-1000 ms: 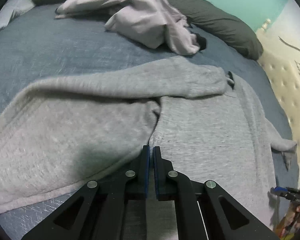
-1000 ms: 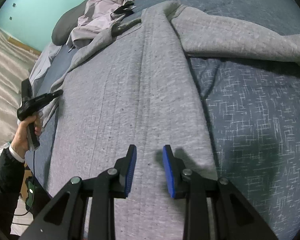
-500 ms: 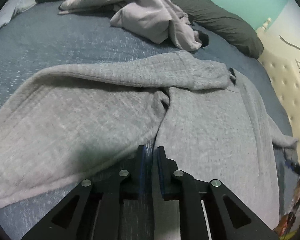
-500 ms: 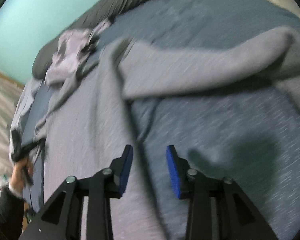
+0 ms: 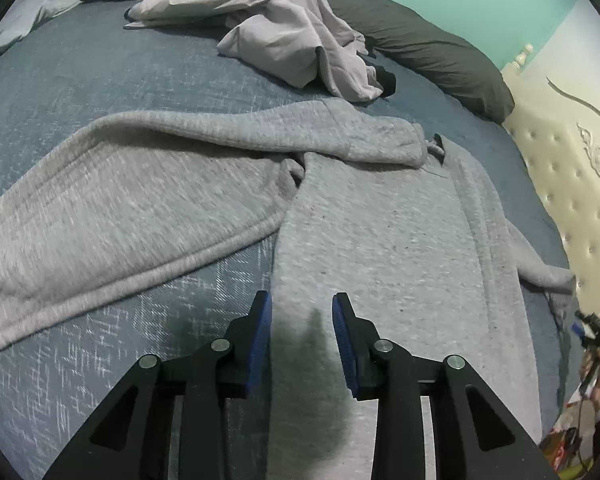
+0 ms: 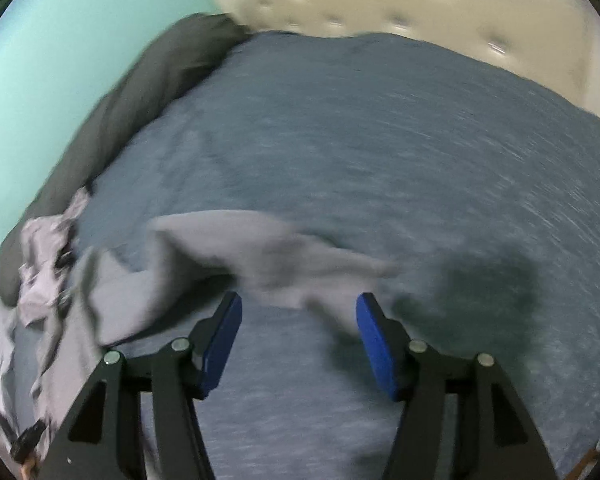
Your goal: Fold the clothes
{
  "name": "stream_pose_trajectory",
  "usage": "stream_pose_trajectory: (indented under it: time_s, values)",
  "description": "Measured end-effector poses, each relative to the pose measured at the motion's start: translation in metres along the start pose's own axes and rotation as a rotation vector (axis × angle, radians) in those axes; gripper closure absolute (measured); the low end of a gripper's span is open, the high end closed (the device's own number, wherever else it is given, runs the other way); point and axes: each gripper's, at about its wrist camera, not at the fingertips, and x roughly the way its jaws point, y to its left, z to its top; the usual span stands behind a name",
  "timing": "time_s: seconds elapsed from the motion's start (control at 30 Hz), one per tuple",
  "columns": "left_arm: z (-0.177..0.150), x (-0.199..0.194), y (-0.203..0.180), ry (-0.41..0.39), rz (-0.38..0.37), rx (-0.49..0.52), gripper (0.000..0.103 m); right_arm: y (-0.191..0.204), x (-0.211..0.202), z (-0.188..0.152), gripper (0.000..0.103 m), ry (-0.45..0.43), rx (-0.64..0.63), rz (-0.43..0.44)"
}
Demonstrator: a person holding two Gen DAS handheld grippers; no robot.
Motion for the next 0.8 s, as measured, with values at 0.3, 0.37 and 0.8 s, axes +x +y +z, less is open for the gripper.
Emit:
stream_pose_trajectory:
  time_s: [0.3, 0.37, 0.8]
  values:
    - [0.002, -0.015, -0.024, 0.006, 0.04, 0.041, 0.069, -0.033, 0.041, -0.006, 0.044, 0.043, 0.054, 0.035]
    - [0.005, -0.02, -0.029, 0.002, 0.05, 0.051, 0.069, -0.026, 0.044, -0.004, 0.063, 0.032, 0.028, 0.047]
    - [0.017, -0.051, -0.065, -0.023, 0.072, 0.125, 0.069, -0.025, -0.041, 0.056, 0.097, -0.147, -0.04, 0.1]
